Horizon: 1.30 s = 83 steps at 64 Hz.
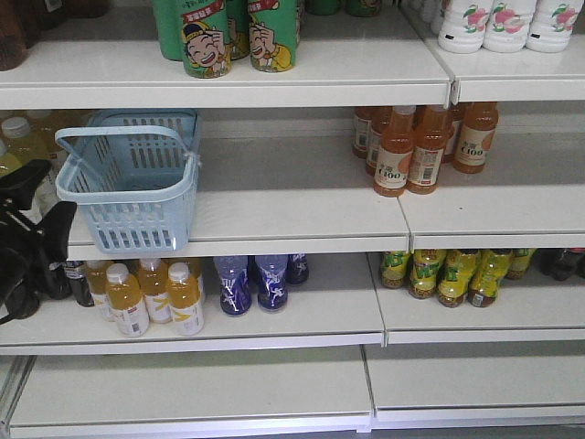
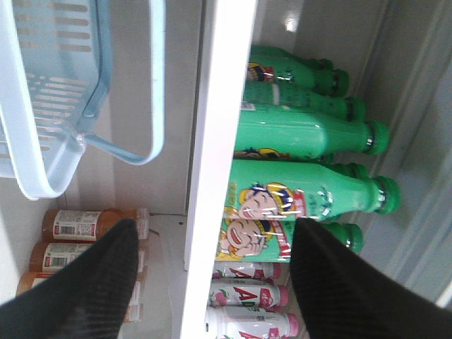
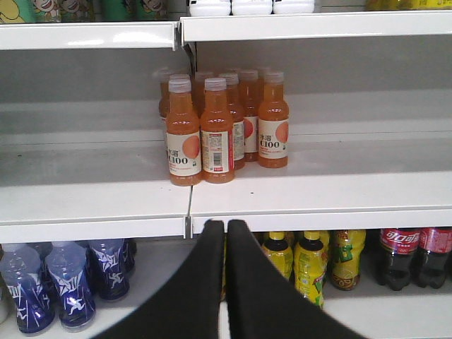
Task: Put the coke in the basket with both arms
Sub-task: 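Reach the left gripper to the light-blue basket handle, then close the left gripper on the basket handle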
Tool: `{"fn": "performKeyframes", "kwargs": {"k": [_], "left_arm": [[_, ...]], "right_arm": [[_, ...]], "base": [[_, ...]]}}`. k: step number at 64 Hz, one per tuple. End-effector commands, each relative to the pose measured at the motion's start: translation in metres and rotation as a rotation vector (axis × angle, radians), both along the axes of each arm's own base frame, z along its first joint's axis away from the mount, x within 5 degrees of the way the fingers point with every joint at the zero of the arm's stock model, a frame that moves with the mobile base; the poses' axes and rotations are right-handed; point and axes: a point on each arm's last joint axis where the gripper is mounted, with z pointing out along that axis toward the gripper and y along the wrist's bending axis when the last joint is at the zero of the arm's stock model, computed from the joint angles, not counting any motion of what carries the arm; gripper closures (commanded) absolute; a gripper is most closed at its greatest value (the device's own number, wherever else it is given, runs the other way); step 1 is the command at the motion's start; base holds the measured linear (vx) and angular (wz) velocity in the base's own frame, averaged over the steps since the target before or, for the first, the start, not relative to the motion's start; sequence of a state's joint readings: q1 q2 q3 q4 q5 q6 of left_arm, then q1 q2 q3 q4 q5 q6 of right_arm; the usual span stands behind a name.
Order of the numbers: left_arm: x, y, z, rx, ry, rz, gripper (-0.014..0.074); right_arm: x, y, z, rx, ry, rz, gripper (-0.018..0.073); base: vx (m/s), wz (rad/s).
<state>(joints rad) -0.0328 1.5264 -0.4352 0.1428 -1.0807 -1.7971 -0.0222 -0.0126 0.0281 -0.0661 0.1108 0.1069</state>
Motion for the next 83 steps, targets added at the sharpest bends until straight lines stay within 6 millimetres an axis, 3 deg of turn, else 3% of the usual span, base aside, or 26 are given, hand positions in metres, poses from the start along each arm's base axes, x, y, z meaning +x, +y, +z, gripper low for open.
{"fn": "performKeyframes", "kwargs": {"k": [1,16,32,60,83], "left_arm": [[0.024,-0.006,0.012,-0.030,-0.172,-0.046,0.0139],[0.080,-0.010,-0.008,-0.017,-0.172,-0.075,0.0138],[0.119,-0.012,-0.003,-0.006,-0.204,-0.070,0.0138],[0.155,-0.012,-0.005,0.020,-0.148,-0.053,0.0138],[0.173,-0.008,0.005,0.039,-0.134,-0.014,0.0138]], "right_arm": [[0.000,0.000,0.003,-0.011,-0.075,-0.002,0.0564],[0.000,0.000,0.003,-0.011,-0.075,-0.002,0.0564],[0.000,0.000,0.003,-0.011,-0.075,-0.002,0.0564],[0.000,0.000,0.003,-0.011,-0.075,-0.002,0.0564],[0.000,0.000,0.003,-0.011,-0.075,-0.002,0.0564]], "base": [[0.00,0.00],[0.00,0.00],[0.00,0.00],[0.00,0.00],[0.00,0.00]]}}
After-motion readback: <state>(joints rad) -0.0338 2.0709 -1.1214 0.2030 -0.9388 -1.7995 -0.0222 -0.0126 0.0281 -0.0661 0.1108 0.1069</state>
